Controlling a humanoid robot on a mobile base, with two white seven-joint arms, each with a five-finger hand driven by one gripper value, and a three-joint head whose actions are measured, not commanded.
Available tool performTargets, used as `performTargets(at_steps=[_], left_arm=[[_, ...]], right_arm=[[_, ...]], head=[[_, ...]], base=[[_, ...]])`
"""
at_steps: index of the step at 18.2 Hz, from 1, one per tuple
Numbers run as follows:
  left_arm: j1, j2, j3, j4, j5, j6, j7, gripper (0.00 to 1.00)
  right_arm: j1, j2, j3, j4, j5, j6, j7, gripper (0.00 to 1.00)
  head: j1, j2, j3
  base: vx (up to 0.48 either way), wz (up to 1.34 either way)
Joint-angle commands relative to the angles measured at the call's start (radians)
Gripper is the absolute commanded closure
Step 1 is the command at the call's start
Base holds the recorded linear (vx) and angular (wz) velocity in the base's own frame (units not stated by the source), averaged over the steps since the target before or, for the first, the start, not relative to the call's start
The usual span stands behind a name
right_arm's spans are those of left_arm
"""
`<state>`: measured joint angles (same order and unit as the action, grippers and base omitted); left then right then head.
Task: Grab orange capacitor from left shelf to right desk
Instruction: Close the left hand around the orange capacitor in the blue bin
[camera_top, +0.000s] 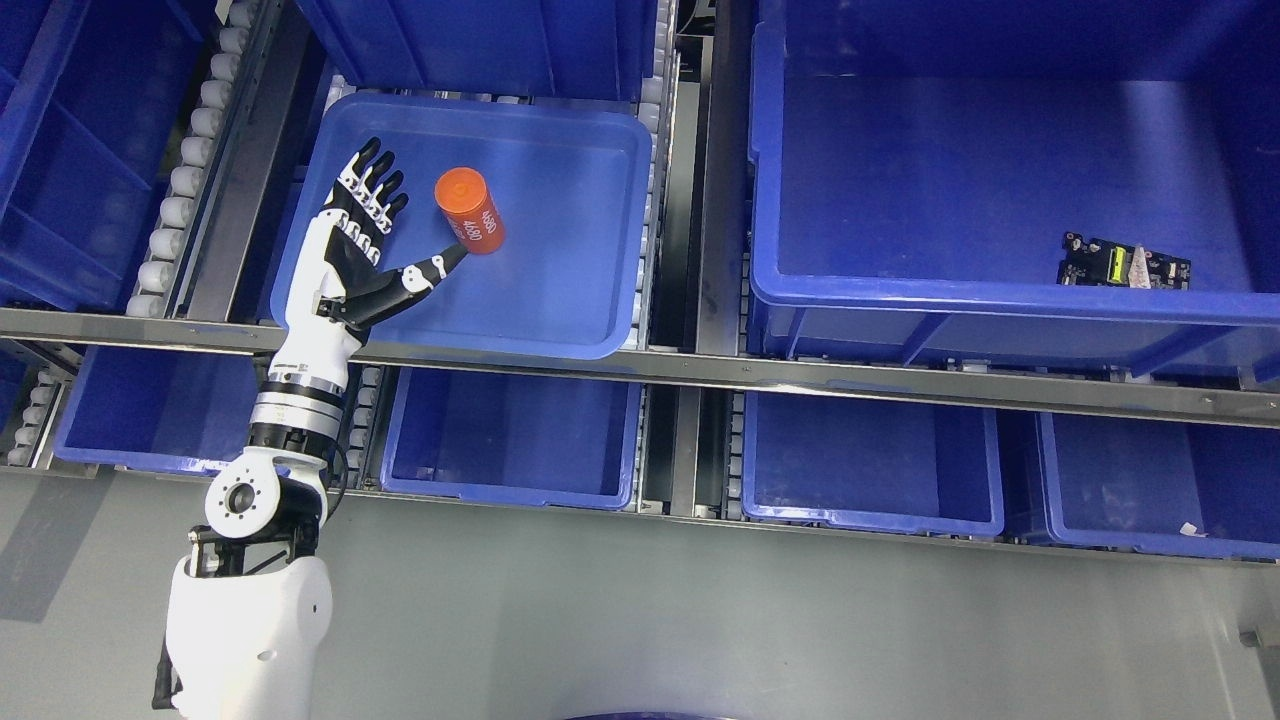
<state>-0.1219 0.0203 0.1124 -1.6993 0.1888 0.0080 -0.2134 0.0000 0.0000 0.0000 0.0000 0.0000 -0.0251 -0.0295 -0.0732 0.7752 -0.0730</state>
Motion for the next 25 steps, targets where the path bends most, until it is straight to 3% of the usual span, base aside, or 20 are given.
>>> performTargets(at_steps=[1, 7, 15, 19, 25], left_arm=[[0.008, -0.003, -0.014, 0.000, 0.000, -0.002, 0.000, 0.00], [0.013, -0.003, -0.013, 0.001, -0.003, 0.004, -0.001, 0.00], [-0.145, 0.033, 0.001, 0.191, -0.006, 0.012, -0.007, 0.01], [-0.176, 0.030, -0.029, 0.198, -0.005, 0.130, -0.041, 0.02], [-0.177, 0.030, -0.053, 0.199, -0.005, 0.133, -0.047, 0.02]], right_arm=[[0.020, -0.017, -0.012, -0.017, 0.005, 0.001, 0.000, 0.00], [0.020, -0.017, -0.012, -0.017, 0.005, 0.001, 0.000, 0.00], [0.020, -0.017, -0.012, -0.017, 0.005, 0.001, 0.000, 0.00], [0.020, -0.017, -0.012, -0.017, 0.005, 0.001, 0.000, 0.00], [0.020, -0.017, -0.012, -0.017, 0.005, 0.001, 0.000, 0.00]], head=[[0.0000, 0.000, 0.000], [0.0000, 0.000, 0.000], [0.0000, 0.000, 0.000], [0.0000, 0.000, 0.000], [0.0000, 0.000, 0.000]], base=[[0.000, 0.00], [0.000, 0.00], [0.000, 0.00], [0.000, 0.00], [0.000, 0.00]])
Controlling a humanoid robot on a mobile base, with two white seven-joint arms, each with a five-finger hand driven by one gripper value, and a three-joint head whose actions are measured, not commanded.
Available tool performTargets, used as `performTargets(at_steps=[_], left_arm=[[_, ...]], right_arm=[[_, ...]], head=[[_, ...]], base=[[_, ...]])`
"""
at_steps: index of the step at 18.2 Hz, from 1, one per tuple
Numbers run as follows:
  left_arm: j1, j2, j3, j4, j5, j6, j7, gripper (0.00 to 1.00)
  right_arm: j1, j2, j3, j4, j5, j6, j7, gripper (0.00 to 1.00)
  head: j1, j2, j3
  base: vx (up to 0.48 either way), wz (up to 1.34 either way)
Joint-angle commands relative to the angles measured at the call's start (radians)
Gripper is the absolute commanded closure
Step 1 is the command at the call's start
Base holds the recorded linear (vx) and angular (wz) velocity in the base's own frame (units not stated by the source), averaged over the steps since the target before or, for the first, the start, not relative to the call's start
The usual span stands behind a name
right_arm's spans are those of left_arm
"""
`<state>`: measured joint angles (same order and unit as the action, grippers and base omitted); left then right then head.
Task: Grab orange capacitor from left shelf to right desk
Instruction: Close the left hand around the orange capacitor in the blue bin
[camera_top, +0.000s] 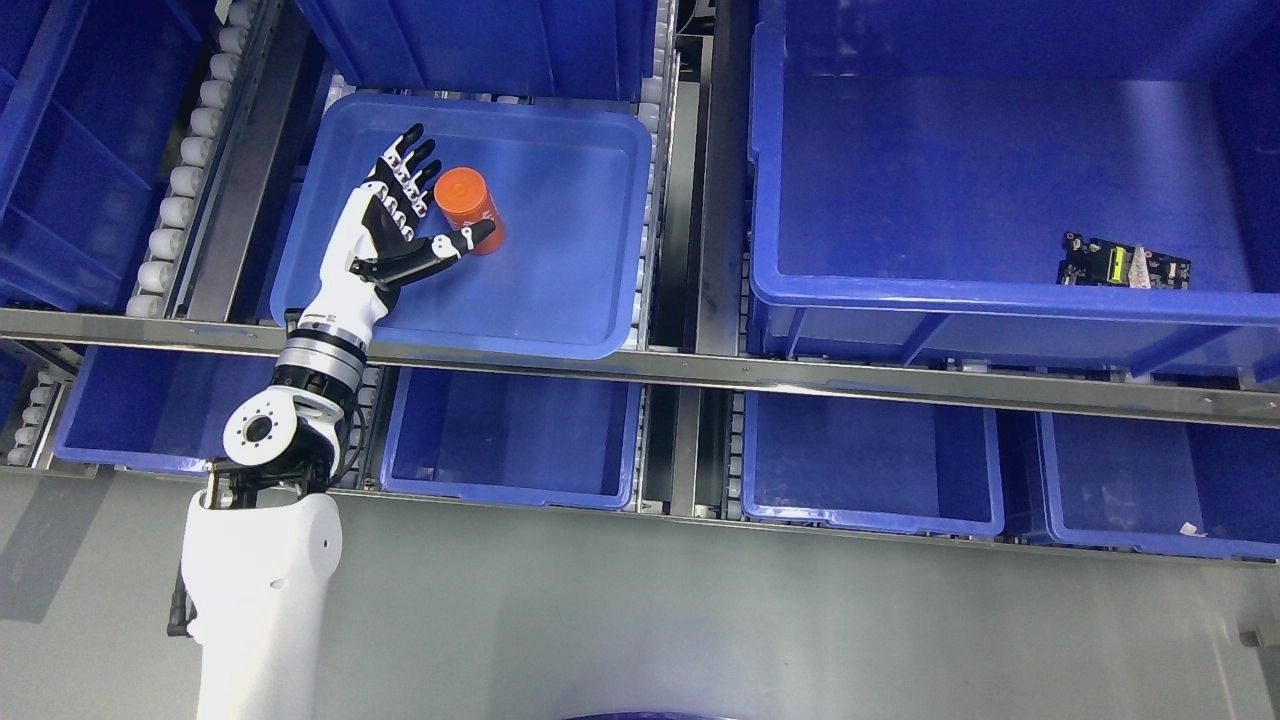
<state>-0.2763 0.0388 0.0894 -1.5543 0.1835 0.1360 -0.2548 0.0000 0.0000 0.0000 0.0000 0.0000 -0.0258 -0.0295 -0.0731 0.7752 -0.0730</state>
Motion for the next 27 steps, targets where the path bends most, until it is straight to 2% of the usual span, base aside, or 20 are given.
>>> performTargets(at_steps=[1, 6, 11, 15, 20, 27], left_arm=[[-0.024, 0.012, -0.031, 0.056, -0.001, 0.007, -0.014, 0.04], [-0.040, 0.023, -0.048, 0.074, -0.025, 0.027, -0.050, 0.08], [-0.037, 0.032, -0.042, 0.079, -0.053, 0.051, -0.072, 0.18], [-0.055, 0.027, -0.016, 0.079, -0.052, 0.050, -0.073, 0.37], [-0.073, 0.019, 0.029, 0.079, -0.052, 0.040, -0.075, 0.69], [-0.066, -0.003, 0.036, 0.094, -0.050, -0.048, -0.078, 0.96]], right_arm=[[0.020, -0.017, -0.012, -0.017, 0.005, 0.001, 0.000, 0.00], [0.020, -0.017, -0.012, -0.017, 0.005, 0.001, 0.000, 0.00], [0.020, -0.017, -0.012, -0.017, 0.005, 0.001, 0.000, 0.00], [0.020, -0.017, -0.012, -0.017, 0.005, 0.001, 0.000, 0.00], [0.020, -0.017, -0.012, -0.017, 0.005, 0.001, 0.000, 0.00], [0.020, -0.017, -0.012, -0.017, 0.005, 0.003, 0.000, 0.00]], head=[[0.0000, 0.000, 0.000], [0.0000, 0.000, 0.000], [0.0000, 0.000, 0.000], [0.0000, 0.000, 0.000], [0.0000, 0.000, 0.000], [0.0000, 0.000, 0.000]], base=[[0.000, 0.00], [0.000, 0.00], [0.000, 0.00], [0.000, 0.00], [0.000, 0.00], [0.000, 0.00]])
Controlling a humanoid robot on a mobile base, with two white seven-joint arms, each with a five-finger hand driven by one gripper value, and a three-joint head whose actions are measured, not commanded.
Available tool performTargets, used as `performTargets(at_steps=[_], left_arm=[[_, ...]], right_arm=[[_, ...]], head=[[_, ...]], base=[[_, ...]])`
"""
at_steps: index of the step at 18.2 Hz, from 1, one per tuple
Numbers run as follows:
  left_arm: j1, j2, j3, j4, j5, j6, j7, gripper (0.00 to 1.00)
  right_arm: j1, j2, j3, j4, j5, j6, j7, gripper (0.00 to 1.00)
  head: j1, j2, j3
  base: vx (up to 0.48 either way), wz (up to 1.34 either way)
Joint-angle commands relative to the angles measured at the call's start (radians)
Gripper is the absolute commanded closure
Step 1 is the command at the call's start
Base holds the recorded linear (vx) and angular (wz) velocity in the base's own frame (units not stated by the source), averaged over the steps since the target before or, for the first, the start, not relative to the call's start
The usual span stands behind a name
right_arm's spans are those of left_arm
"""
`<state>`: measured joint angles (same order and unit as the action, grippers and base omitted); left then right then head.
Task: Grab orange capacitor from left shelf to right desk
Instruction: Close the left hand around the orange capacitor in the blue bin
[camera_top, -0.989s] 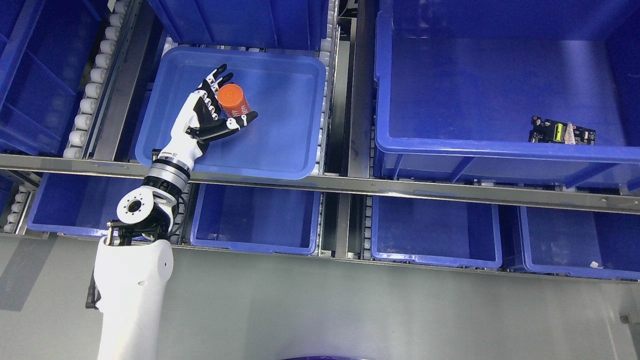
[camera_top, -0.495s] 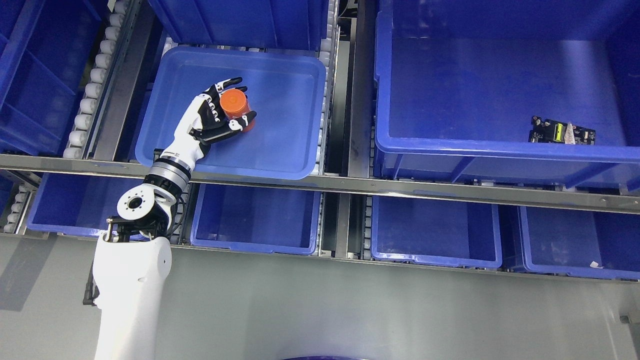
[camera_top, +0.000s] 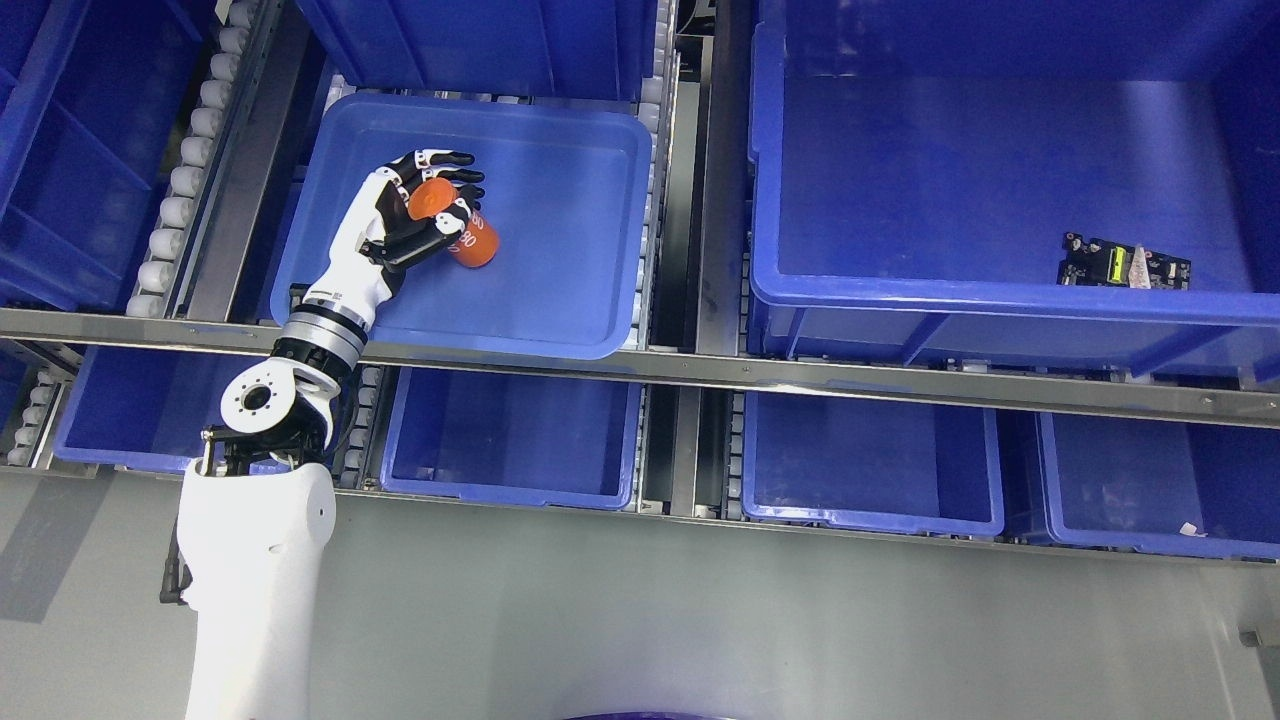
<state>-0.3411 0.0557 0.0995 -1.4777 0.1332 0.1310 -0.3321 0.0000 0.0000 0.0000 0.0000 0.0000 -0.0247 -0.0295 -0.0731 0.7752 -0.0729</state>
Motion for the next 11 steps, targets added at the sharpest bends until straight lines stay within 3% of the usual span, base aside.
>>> performTargets(at_steps=[1, 6, 8, 11], left_arm=[[0.001, -0.029, 0.028, 0.017, 0.000, -0.062, -0.002, 1.00], [-0.002, -0.038, 0.023, 0.005, 0.003, -0.115, -0.021, 1.00], [-0.010, -0.038, 0.022, -0.030, 0.005, -0.200, -0.091, 1.00], [-0.032, -0.038, 0.014, -0.049, 0.008, -0.420, -0.082, 0.99]], right_arm=[[0.020, -0.017, -0.012, -0.017, 0.005, 0.000, 0.000, 0.00], [0.020, -0.017, -0.012, -0.017, 0.005, 0.000, 0.000, 0.00], [0.020, -0.017, -0.012, -0.017, 0.005, 0.000, 0.000, 0.00], [0.020, -0.017, -0.012, -0.017, 0.005, 0.000, 0.000, 0.00]], head=[[0.0000, 0.000, 0.000], [0.0000, 0.000, 0.000], [0.0000, 0.000, 0.000], [0.0000, 0.000, 0.000]], base=[[0.000, 0.00], [0.000, 0.00], [0.000, 0.00], [0.000, 0.00]])
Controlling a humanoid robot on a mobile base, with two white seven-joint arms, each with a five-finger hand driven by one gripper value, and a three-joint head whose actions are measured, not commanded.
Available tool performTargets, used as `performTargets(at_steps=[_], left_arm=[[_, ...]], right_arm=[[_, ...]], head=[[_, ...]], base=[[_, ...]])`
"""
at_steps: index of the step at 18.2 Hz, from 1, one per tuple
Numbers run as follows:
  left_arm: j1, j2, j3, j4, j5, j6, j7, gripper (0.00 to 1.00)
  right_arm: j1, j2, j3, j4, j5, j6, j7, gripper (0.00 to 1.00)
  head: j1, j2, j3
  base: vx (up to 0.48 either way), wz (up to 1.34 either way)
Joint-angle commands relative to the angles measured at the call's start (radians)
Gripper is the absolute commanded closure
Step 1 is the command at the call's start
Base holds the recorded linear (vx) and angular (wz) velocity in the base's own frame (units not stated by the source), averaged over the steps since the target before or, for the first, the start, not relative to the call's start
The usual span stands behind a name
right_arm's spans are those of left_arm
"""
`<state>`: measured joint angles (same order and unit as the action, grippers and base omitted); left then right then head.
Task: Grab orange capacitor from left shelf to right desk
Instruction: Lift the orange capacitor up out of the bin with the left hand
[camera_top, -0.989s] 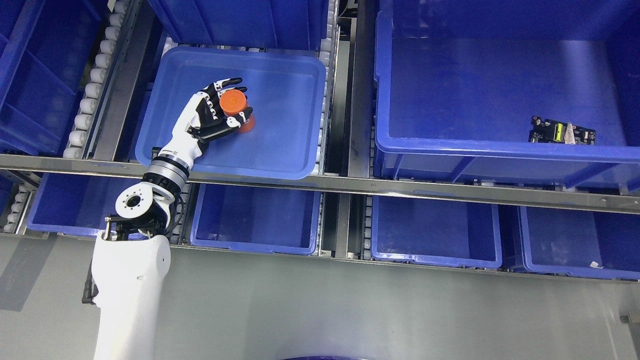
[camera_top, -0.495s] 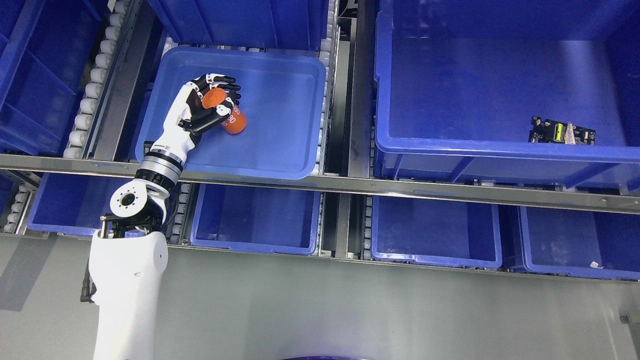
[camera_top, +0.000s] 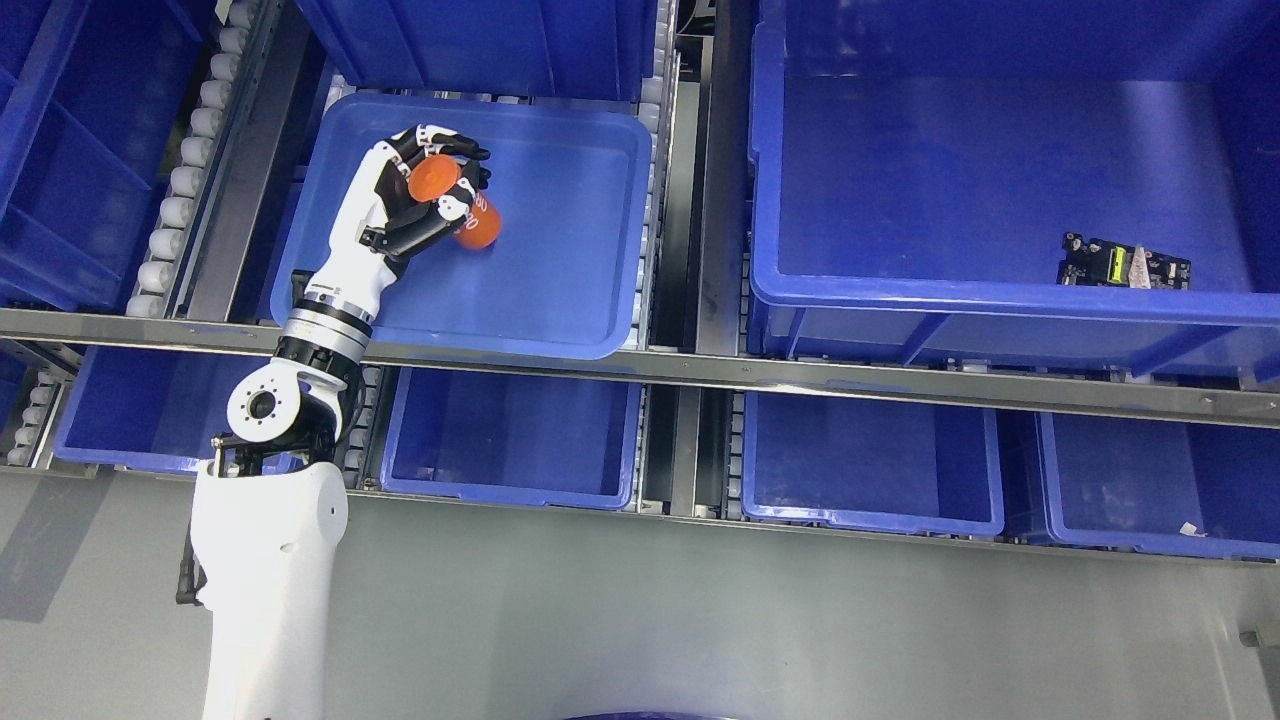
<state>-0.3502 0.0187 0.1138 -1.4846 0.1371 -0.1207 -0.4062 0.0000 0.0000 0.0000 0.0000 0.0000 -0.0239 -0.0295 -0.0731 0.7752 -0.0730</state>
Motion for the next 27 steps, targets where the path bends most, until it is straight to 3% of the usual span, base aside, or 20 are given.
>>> performTargets(at_steps=[1, 4, 6, 27], left_arm=[[-0.035, -0.001, 0.000, -0.042, 0.005, -0.257, 0.024, 0.99], [-0.041, -0.001, -0.040, -0.045, 0.006, -0.430, 0.139, 1.00], [-0.038, -0.001, -0.065, -0.075, 0.006, -0.461, 0.156, 1.00], [-0.023, -0.001, -0.115, -0.105, 0.007, -0.461, 0.158, 0.99]], right_arm=[[0.020, -0.017, -0.012, -0.017, 0.005, -0.001, 0.000, 0.00], [0.020, -0.017, -0.012, -0.017, 0.005, -0.001, 0.000, 0.00], [0.020, -0.017, -0.012, -0.017, 0.005, -0.001, 0.000, 0.00], [0.020, -0.017, -0.012, -0.017, 0.005, -0.001, 0.000, 0.00]], head=[[0.0000, 0.000, 0.000], [0.0000, 0.000, 0.000], [0.0000, 0.000, 0.000], [0.0000, 0.000, 0.000]], base=[[0.000, 0.00], [0.000, 0.00], [0.000, 0.00], [0.000, 0.00]])
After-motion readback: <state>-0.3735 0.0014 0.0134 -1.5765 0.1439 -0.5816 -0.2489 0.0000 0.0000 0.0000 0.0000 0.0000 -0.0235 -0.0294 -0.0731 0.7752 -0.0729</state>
